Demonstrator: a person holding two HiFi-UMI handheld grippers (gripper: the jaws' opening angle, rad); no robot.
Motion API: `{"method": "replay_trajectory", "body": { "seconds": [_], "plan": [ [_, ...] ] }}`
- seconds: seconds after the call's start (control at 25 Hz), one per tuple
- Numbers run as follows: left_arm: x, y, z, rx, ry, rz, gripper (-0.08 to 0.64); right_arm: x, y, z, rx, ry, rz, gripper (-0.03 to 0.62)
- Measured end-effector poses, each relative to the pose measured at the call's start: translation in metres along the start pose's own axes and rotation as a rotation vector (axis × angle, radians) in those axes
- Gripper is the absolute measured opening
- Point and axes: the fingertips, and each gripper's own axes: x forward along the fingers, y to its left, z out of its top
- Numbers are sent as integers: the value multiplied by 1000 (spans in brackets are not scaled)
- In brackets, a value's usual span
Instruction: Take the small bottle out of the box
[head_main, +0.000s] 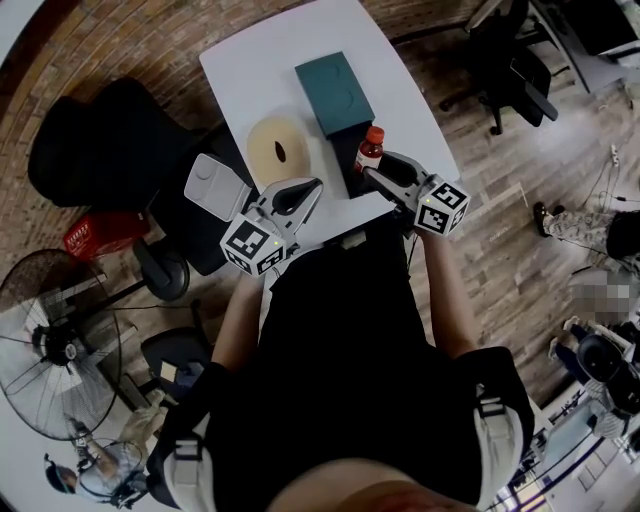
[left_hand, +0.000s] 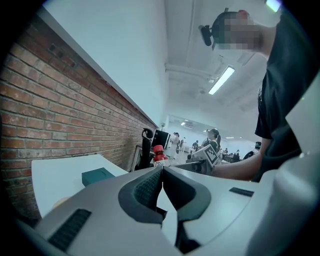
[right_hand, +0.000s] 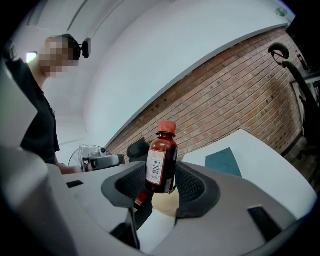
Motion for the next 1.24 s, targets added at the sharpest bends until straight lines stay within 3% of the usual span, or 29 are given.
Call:
{"method": "replay_trajectory", "body": {
  "seconds": [1.24],
  "plan": [
    [-4, 17, 12, 10, -13, 16, 21, -12, -4, 8, -25, -5, -60, 186]
  ]
}}
